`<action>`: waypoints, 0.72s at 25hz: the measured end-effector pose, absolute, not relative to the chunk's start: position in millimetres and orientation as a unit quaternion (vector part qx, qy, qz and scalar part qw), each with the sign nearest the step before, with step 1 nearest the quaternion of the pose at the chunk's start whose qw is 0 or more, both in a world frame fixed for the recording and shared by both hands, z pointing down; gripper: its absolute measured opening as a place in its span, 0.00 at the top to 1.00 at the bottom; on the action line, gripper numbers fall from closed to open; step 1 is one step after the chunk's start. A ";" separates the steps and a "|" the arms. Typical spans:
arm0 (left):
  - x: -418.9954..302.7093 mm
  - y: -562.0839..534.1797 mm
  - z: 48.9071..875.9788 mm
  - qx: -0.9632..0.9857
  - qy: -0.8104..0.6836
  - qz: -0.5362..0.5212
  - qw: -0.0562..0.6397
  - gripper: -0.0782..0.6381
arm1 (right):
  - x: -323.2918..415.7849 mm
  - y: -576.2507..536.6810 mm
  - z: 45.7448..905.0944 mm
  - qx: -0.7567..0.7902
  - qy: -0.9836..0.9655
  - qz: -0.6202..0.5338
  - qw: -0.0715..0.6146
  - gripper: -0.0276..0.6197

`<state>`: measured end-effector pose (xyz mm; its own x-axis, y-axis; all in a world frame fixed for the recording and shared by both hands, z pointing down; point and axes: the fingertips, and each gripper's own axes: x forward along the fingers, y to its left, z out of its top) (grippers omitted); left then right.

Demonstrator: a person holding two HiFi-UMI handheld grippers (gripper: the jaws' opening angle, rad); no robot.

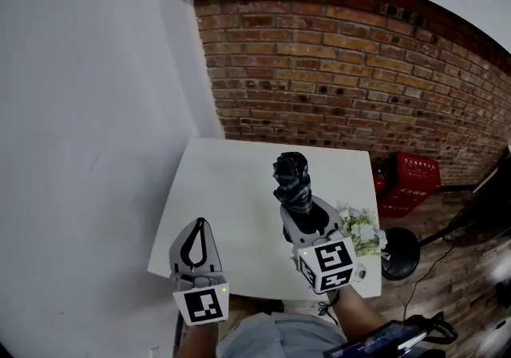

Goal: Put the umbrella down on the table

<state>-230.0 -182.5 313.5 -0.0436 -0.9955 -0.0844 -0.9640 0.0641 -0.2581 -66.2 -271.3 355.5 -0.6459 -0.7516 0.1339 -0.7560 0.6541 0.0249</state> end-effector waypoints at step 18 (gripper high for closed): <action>-264.5 -254.9 327.4 -0.710 0.695 -0.054 0.099 0.88 | -88.9 -326.6 357.2 0.453 -0.886 0.006 0.095 0.67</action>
